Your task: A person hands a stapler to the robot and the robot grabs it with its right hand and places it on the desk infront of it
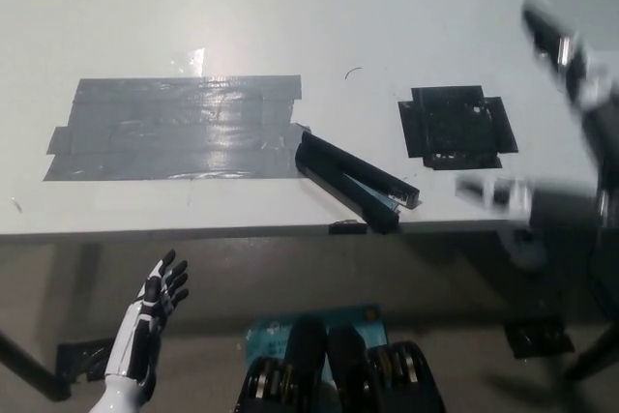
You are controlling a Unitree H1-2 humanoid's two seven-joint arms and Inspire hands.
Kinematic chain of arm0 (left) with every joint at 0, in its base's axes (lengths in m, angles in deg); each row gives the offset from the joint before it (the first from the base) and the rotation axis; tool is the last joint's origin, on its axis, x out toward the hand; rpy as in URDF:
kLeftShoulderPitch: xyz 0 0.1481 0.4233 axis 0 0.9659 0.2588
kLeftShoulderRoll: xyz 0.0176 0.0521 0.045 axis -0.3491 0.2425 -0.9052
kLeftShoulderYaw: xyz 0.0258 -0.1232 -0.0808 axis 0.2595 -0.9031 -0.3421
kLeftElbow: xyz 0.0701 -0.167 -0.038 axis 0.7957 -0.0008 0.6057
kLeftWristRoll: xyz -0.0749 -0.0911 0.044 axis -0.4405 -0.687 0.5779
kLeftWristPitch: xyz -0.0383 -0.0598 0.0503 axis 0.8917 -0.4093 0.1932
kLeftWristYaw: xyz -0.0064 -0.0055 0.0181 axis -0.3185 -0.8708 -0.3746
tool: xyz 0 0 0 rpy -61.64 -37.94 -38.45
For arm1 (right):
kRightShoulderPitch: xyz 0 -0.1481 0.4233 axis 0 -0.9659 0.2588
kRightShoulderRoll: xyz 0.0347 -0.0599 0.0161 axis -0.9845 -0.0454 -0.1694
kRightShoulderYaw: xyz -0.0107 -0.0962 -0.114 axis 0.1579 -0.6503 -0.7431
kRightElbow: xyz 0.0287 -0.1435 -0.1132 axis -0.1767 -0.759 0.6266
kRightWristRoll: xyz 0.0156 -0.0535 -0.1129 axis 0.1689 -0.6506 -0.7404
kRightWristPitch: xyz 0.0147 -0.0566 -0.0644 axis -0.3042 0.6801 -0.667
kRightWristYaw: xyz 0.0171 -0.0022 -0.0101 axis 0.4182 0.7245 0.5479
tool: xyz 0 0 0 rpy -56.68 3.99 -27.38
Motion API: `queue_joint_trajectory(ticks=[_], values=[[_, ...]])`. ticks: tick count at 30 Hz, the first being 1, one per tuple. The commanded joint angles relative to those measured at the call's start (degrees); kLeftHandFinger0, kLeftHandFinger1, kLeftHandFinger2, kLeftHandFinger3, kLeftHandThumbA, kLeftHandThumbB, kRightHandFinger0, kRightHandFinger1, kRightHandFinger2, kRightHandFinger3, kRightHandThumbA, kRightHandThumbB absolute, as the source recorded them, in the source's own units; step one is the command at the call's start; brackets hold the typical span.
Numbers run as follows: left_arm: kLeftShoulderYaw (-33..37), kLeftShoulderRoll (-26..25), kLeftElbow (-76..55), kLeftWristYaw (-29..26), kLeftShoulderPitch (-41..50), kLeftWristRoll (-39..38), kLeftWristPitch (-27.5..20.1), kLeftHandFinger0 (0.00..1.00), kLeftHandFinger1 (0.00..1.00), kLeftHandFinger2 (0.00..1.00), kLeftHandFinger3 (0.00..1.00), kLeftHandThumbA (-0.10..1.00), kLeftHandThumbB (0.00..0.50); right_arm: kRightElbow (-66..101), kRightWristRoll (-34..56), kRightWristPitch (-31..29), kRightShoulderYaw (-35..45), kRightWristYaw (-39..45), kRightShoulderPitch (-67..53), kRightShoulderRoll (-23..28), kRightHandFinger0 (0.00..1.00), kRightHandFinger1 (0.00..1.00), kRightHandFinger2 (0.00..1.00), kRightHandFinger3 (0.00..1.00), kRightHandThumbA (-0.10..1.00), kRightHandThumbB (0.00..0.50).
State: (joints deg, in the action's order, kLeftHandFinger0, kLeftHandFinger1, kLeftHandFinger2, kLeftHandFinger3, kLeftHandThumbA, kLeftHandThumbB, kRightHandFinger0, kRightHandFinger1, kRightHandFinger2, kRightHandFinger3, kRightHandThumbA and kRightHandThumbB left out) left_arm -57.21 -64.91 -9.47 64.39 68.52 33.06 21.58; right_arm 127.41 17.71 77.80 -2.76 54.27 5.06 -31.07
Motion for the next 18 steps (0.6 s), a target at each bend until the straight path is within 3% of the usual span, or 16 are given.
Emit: queue_joint_trajectory(ticks=[1,3,4,9,13,15,18], values=[[0.58,-0.14,-1.41,0.83,0.38,-0.26,-1.52,1.00,1.00,1.00,1.00,1.00,0.500,-2.33,11.50,-14.01,0.69,-4.18,-16.84,-6.74,1.00,1.00,1.00,1.00,1.00,0.276],[0.62,-0.15,-1.10,0.66,0.43,0.02,-2.05,1.00,1.00,1.00,1.00,1.00,0.500,-9.56,11.45,-18.51,1.33,-5.12,-18.55,-8.28,1.00,1.00,1.00,1.00,1.00,0.253],[0.60,-0.18,-1.17,0.48,0.58,0.24,-2.10,1.00,1.00,1.00,1.00,1.00,0.500,-12.01,10.96,-19.32,1.28,-5.23,-18.87,-8.54,1.00,1.00,1.00,1.00,1.00,0.218],[0.28,0.36,-2.26,0.31,1.28,-0.81,-1.24,1.00,1.00,1.00,1.00,1.00,0.500,-23.27,9.14,-20.31,0.91,-6.16,-18.53,-10.08,1.00,1.00,1.00,1.00,1.00,0.256],[-0.18,0.06,-1.13,-0.19,0.39,-0.49,-1.86,1.00,1.00,1.00,1.00,1.00,0.496,-31.50,9.19,-22.34,0.64,-5.93,-16.20,-9.87,1.00,1.00,1.00,1.00,1.00,0.235],[-0.47,-0.17,-0.57,-0.52,0.08,-0.26,-2.22,1.00,1.00,1.00,1.00,1.00,0.499,-33.46,8.88,-22.72,0.14,-5.73,-15.40,-9.56,1.00,1.00,1.00,1.00,1.00,0.194],[-0.71,-0.25,-1.12,-0.55,0.15,-0.46,-1.69,1.00,1.00,1.00,1.00,1.00,0.500,-35.04,8.03,-23.41,-0.57,-5.86,-15.12,-9.21,1.00,1.00,1.00,1.00,1.00,0.225]])
